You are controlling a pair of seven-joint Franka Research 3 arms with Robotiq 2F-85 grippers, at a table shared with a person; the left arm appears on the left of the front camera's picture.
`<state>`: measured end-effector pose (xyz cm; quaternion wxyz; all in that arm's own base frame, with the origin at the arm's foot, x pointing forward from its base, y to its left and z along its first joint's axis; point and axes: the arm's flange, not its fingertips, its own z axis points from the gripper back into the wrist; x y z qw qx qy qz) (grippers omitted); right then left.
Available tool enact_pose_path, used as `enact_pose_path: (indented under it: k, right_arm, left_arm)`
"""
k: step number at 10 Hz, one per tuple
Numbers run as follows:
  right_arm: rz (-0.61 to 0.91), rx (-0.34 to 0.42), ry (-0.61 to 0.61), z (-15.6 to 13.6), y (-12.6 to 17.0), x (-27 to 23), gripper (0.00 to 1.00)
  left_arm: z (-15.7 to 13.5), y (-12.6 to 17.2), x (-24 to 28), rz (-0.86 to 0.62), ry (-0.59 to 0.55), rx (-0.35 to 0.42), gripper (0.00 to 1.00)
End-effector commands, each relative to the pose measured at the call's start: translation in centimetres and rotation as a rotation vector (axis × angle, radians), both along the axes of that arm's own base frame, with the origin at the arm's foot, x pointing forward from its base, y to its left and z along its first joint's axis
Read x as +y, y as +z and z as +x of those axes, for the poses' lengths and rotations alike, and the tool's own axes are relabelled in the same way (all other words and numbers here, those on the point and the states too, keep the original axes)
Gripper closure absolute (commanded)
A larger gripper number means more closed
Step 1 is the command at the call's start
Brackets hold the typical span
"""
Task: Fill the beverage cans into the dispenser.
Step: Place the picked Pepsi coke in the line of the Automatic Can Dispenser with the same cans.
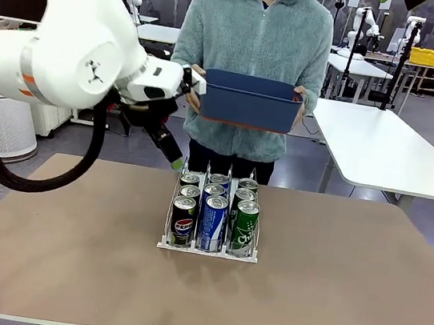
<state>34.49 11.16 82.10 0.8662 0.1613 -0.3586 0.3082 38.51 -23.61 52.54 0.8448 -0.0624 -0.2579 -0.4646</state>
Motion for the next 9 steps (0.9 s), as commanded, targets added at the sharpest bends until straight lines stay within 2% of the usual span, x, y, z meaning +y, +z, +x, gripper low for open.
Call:
enact_pose_path:
  k: [1,3,4,5,9]
  right_arm:
    - [0.002,-0.003,-0.002,0.0,-0.1,0.0,0.0]
    - [0.002,-0.003,-0.002,0.0,-0.1,0.0,0.0]
    - [0.002,-0.003,-0.002,0.0,-0.1,0.0,0.0]
    - [0.002,-0.003,-0.002,0.0,-0.1,0.0,0.0]
    - [0.002,-0.003,-0.002,0.0,-0.1,0.0,0.0]
  left_arm:
    - [-0.9,1.8,1.8,-0.007,-0.038,-0.015,0.0]
    - [-1.4,3.7,2.3,0.007,-0.084,0.006,0.0]
    - [-1.0,2.7,1.9,0.016,-0.104,0.011,0.0]
    - [-1.0,3.4,2.1,-0.011,-0.039,-0.02,0.0]
    - [-1.0,3.4,2.1,-0.011,-0.039,-0.02,0.0]
